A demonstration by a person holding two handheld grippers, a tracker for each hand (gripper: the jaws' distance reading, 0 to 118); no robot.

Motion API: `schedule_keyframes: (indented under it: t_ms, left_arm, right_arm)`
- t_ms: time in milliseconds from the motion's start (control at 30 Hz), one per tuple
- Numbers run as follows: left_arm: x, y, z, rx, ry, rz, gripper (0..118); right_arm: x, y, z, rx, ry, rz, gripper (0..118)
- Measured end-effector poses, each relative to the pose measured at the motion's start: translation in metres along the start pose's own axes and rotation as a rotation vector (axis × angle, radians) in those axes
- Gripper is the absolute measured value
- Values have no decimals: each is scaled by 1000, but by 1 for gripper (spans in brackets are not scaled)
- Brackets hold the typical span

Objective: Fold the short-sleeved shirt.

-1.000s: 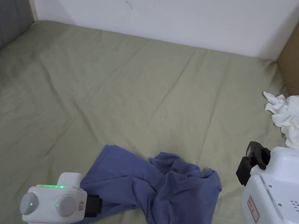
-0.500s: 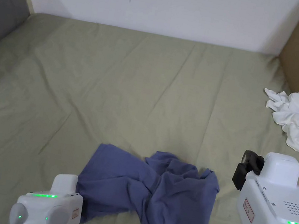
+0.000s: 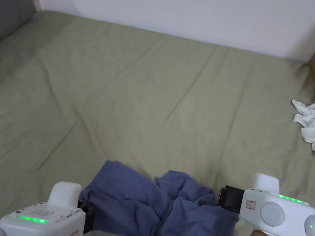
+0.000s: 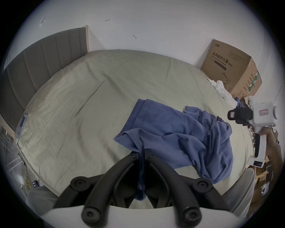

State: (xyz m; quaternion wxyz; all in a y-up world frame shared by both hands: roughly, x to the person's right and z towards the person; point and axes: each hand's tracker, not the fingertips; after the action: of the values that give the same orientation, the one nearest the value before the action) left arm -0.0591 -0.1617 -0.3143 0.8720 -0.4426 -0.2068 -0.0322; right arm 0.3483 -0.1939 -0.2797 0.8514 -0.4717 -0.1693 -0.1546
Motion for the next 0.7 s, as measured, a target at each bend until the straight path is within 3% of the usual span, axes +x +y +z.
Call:
schedule_keyframes:
  t_ms: [67, 100, 133, 167, 233, 367, 700]
  left_arm:
    - [-1, 0, 0, 0, -18, -1, 9]
    - [-1, 0, 0, 0, -23, -1, 9]
    - [-1, 0, 0, 0, -25, -4, 9]
    - [-1, 0, 0, 2, -28, -9, 9]
    - [-2, 0, -1, -2, -28, -14, 9]
    - [-6, -1, 3, 4, -61, -18, 9]
    - [-13, 28, 25, 86, -151, 70, 9]
  right_arm:
    - [1, 1, -15, -50, 22, 5, 104]
    - [1, 0, -20, -62, 43, -2, 92]
    - [1, -2, -22, -60, 44, -8, 70]
    - [0, -4, -25, -72, 45, -11, 40]
    - [0, -7, -30, -110, 53, -30, 21]
    - [0, -20, -12, -33, 57, -12, 7]
    - [7, -12, 104, 295, 63, 40, 6]
